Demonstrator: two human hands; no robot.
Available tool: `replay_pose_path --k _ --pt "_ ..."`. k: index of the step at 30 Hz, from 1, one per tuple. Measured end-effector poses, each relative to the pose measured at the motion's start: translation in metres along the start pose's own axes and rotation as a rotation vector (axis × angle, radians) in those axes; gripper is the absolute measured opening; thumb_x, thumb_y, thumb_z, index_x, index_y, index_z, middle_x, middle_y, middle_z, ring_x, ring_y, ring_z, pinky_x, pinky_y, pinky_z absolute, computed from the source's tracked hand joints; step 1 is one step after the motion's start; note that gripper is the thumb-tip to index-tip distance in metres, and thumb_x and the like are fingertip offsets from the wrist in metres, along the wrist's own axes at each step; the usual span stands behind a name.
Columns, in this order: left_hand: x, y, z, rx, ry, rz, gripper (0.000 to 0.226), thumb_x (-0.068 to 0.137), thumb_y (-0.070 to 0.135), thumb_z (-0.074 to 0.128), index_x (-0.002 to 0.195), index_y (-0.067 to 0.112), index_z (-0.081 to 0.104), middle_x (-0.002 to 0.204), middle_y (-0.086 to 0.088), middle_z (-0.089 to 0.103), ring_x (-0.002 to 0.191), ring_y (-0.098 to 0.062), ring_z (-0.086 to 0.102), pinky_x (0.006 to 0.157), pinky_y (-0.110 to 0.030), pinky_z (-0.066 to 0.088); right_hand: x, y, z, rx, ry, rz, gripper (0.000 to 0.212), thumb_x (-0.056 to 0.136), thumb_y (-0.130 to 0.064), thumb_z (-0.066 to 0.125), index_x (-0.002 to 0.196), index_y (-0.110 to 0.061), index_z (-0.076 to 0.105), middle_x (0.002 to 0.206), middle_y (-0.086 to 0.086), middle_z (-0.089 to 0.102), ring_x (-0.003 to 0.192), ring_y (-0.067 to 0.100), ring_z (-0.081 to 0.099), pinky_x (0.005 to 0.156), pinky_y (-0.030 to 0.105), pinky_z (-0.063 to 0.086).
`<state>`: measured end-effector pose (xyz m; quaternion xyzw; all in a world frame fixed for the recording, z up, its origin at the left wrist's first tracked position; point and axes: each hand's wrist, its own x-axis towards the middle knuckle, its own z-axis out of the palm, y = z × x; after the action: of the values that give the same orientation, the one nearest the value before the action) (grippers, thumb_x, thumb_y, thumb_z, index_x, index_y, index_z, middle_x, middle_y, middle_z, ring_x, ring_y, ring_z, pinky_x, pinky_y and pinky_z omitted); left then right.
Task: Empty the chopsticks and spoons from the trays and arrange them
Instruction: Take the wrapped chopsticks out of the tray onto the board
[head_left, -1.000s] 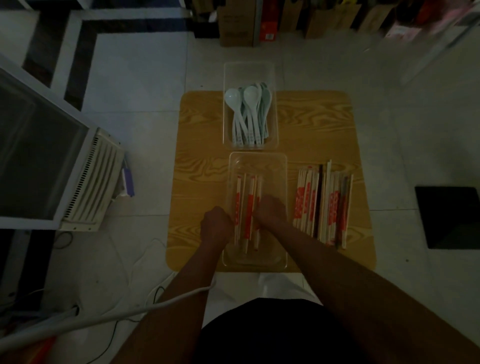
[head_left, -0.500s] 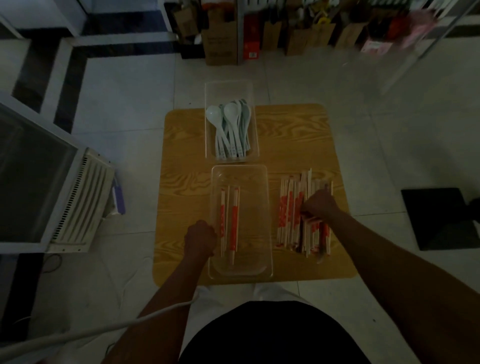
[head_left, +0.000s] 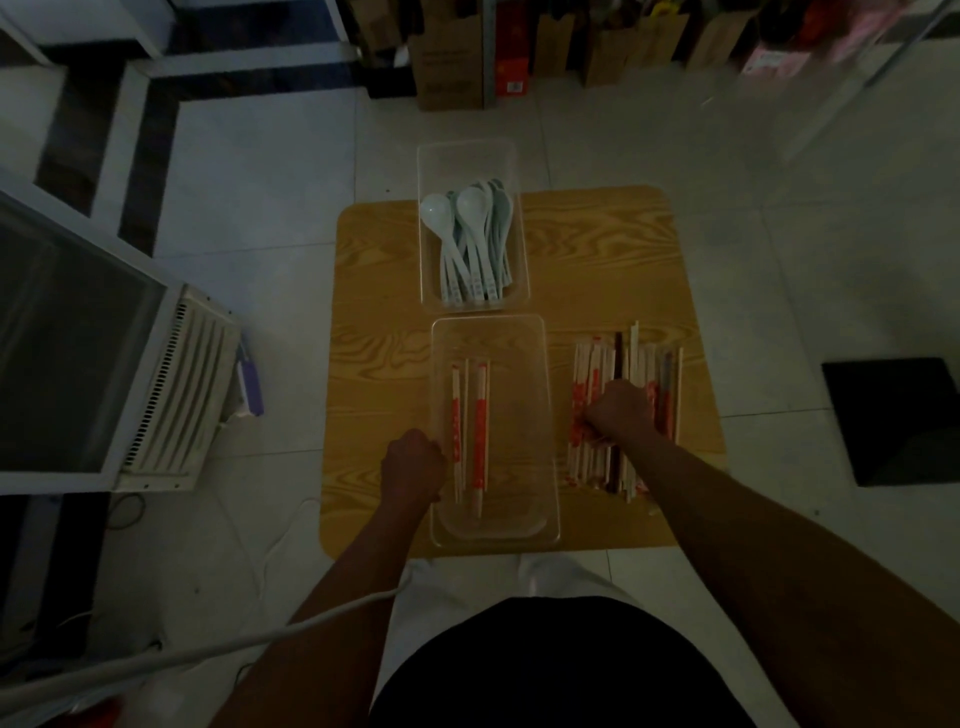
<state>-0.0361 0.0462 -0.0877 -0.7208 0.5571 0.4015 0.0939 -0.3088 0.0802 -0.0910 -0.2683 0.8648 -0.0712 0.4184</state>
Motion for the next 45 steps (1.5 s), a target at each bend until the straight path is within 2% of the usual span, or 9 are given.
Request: replay_pose_path --k 4,6,10,12,17,21,29,40,45 --pt "-0.001 0.002 -0.001 0.025 0.012 0.0 0.023 0.091 0.022 0.053 0.084 0.002 0.061 0.076 -0.014 0.069 0.047 -0.021 0.065 0.044 -0.023 0.049 -0.004 -0.004 -0.002 -0.064 0.028 0.004 0.025 0.084 -0.01 0.067 0.061 -0.003 0.064 0.055 0.008 0.064 0.049 0.02 0.064 0.049 0.029 0.054" --pt "-0.001 0.002 -0.001 0.026 0.013 0.005 0.024 0.092 0.023 0.051 0.084 0.002 0.061 0.074 -0.013 0.069 0.048 -0.021 0.066 0.048 -0.026 0.053 -0.005 -0.005 -0.001 -0.064 0.027 0.004 0.027 0.084 -0.009 0.068 0.057 -0.003 0.065 0.055 0.01 0.066 0.05 0.023 0.067 0.056 0.035 0.059" --pt "-0.001 0.002 -0.002 0.077 -0.036 -0.008 0.015 0.089 0.018 0.057 0.083 0.005 0.062 0.076 -0.008 0.068 0.044 -0.012 0.059 0.034 -0.016 0.033 -0.009 -0.021 -0.011 -0.056 0.067 -0.017 0.028 0.088 -0.018 0.067 0.064 -0.004 0.063 0.054 0.006 0.062 0.047 0.017 0.062 0.049 0.03 0.055" --pt "-0.002 0.004 -0.002 0.046 -0.021 -0.005 0.016 0.09 0.018 0.056 0.082 0.005 0.059 0.076 -0.01 0.068 0.045 -0.015 0.06 0.035 -0.017 0.034 -0.01 -0.039 -0.016 -0.015 0.08 -0.041 0.032 0.087 -0.022 0.07 0.061 -0.007 0.058 0.052 0.004 0.059 0.043 0.012 0.058 0.043 0.024 0.047" --pt "-0.003 0.003 -0.001 -0.043 0.018 -0.007 0.026 0.095 0.027 0.051 0.084 0.005 0.061 0.072 -0.012 0.067 0.049 -0.021 0.065 0.037 -0.02 0.041 -0.013 -0.093 -0.008 0.106 0.108 -0.186 0.025 0.081 -0.023 0.078 0.072 0.0 0.071 0.058 0.009 0.069 0.043 0.016 0.066 0.044 0.028 0.056" --pt "-0.001 0.0 0.002 -0.057 0.035 0.007 0.029 0.094 0.03 0.051 0.081 0.006 0.06 0.075 -0.013 0.068 0.054 -0.024 0.067 0.048 -0.028 0.054 -0.028 -0.107 0.034 -0.03 0.061 -0.274 0.025 0.078 -0.032 0.076 0.077 -0.007 0.072 0.065 0.007 0.071 0.058 0.022 0.071 0.061 0.04 0.062" --pt "-0.003 -0.004 0.002 -0.118 0.049 0.024 0.03 0.091 0.03 0.049 0.085 0.004 0.061 0.084 -0.018 0.068 0.065 -0.033 0.07 0.062 -0.042 0.06 -0.059 -0.086 0.09 -0.25 0.069 -0.223 0.031 0.091 -0.032 0.063 0.108 -0.006 0.067 0.109 0.014 0.069 0.101 0.032 0.066 0.072 0.032 0.049" --pt "-0.003 -0.008 0.003 -0.128 0.026 0.056 0.026 0.091 0.025 0.049 0.084 0.004 0.062 0.08 -0.014 0.068 0.065 -0.029 0.069 0.061 -0.041 0.061 -0.062 -0.085 0.12 -0.225 0.076 -0.078 0.034 0.096 -0.033 0.056 0.114 -0.006 0.065 0.118 0.014 0.065 0.107 0.032 0.064 0.084 0.039 0.054" --pt "-0.005 -0.005 -0.001 -0.078 0.022 0.055 0.025 0.086 0.029 0.053 0.081 0.007 0.064 0.078 -0.01 0.07 0.065 -0.025 0.069 0.063 -0.037 0.061 -0.059 -0.082 0.115 -0.177 0.03 -0.077 0.032 0.095 -0.031 0.057 0.113 -0.006 0.066 0.114 0.014 0.067 0.104 0.031 0.066 0.079 0.036 0.053"
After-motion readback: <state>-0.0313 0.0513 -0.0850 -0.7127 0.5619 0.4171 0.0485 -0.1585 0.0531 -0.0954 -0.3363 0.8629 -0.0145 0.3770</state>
